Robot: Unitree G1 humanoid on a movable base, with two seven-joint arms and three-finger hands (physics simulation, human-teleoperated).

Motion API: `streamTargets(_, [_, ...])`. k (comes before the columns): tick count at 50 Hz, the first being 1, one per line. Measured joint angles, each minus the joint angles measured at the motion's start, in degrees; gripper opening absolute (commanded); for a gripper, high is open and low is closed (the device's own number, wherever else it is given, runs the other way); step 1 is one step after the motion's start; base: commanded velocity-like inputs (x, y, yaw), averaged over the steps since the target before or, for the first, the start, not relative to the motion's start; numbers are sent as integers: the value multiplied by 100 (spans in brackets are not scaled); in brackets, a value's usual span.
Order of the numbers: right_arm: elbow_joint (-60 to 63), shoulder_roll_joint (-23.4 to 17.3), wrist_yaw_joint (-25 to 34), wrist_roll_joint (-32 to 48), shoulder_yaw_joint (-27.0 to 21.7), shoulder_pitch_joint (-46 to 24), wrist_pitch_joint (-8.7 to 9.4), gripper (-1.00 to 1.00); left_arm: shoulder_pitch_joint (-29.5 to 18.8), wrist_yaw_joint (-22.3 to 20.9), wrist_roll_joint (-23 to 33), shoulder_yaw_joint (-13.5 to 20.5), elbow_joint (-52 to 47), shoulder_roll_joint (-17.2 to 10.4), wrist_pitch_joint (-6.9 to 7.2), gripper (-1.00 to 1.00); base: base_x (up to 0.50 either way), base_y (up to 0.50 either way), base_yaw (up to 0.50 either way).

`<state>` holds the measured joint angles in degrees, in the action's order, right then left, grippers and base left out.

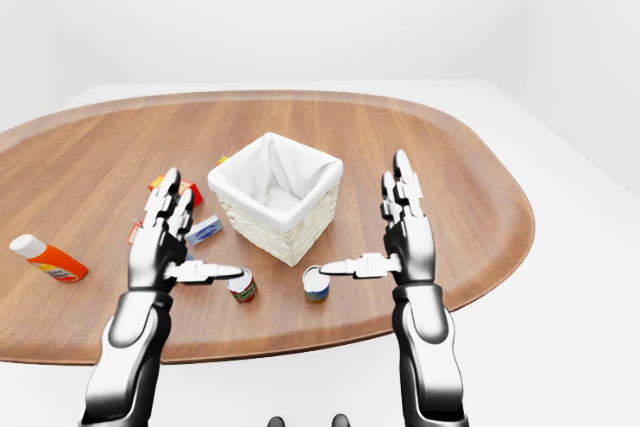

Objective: Pick up the tomato sauce, and put it in the basket.

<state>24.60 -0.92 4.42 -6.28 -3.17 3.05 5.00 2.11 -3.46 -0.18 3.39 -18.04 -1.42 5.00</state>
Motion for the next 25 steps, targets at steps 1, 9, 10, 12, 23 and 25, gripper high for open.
streamTargets(1, [0,0,0,0,0,0,0,100,-10,3,5,11,11,-5,0,98,0,0,0])
streamTargets(9, [-4,1,1,3,3,6,0,100,-90,24,64,68,60,-40,0,98,0,0,0])
streamTargets(10, [-6,1,1,2,2,6,0,100,-101,25,72,74,65,-44,0,98,0,0,0])
streamTargets(12, [-12,2,2,3,2,7,0,100,-112,26,87,85,112,-50,0,97,0,0,0])
streamTargets(23, [-72,5,1,12,14,2,0,100,-155,28,226,124,184,-88,0,98,0,0,0])
streamTargets(25, [-82,6,0,14,17,1,0,100,-160,28,263,129,218,-94,0,97,0,0,0])
